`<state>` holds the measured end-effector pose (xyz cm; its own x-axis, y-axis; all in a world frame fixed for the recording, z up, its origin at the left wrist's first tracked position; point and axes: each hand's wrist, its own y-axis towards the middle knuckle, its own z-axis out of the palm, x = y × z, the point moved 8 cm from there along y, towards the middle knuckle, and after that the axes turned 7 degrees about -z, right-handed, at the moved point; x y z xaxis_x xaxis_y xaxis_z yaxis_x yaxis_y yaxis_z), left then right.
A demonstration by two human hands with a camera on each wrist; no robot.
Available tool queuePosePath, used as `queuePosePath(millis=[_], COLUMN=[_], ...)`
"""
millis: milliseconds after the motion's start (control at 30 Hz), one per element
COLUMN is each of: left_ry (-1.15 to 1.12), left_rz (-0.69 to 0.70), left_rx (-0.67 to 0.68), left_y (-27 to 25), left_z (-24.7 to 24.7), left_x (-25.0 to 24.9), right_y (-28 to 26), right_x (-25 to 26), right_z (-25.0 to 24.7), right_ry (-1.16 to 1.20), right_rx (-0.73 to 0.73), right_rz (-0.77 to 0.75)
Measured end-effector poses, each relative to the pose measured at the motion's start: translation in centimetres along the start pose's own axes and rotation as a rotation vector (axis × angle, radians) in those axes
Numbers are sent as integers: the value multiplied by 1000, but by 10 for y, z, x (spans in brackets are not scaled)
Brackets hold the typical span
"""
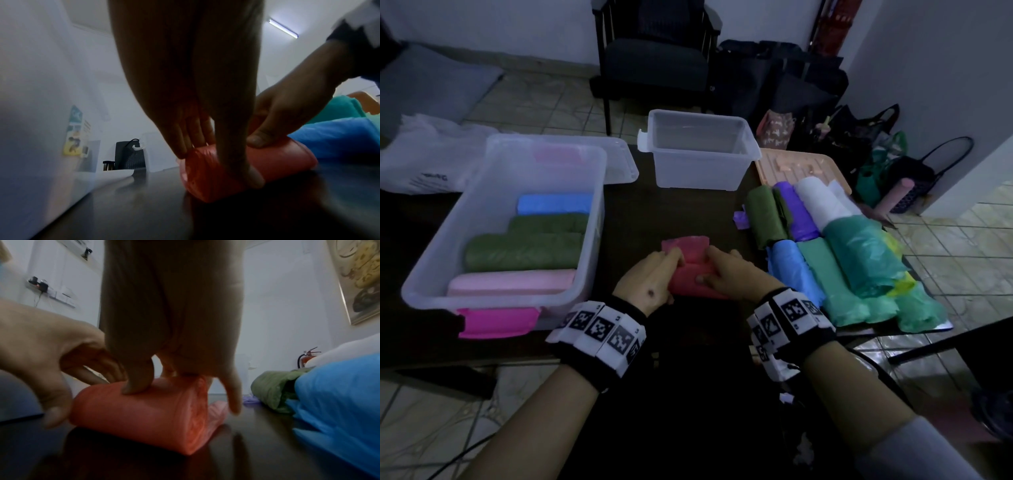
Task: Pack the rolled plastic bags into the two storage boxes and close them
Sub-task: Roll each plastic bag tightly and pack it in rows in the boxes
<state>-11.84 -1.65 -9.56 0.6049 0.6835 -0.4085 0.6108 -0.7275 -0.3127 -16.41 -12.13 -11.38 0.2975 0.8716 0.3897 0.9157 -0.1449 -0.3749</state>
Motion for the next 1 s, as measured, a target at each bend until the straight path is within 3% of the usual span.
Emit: queuePosePath(millis=[67,167,300,433,567,767,867,1000], left_ry=[5,-2,-37,17,-136,-167,-182,-207], left_rz=[1,-41,-103,-43,-69,-92,-106,-115], left_rx=[4,60,120,22,12,47,56,64], left_y=[2,7,12,12,7,5,6,6], left_z=[1,3,4,-3,-6,-5,-5,-5], left_x=[1,2,9,8,13,14,14,15], right_y=[-4,-12,-17,-12,-6,-2,2,6], right_x=[4,20,21,19,12,6,0,6], right_z=[-7,-9,6,0,-3,-12,1,7], right_ry=[-124,-193,-216,-161,-51,1,-75,-82], right_rx=[-142,-302,-238,-275,-178,-80,35,50], right_rz=[20,-123,-186,-191,-153,-46,36,27])
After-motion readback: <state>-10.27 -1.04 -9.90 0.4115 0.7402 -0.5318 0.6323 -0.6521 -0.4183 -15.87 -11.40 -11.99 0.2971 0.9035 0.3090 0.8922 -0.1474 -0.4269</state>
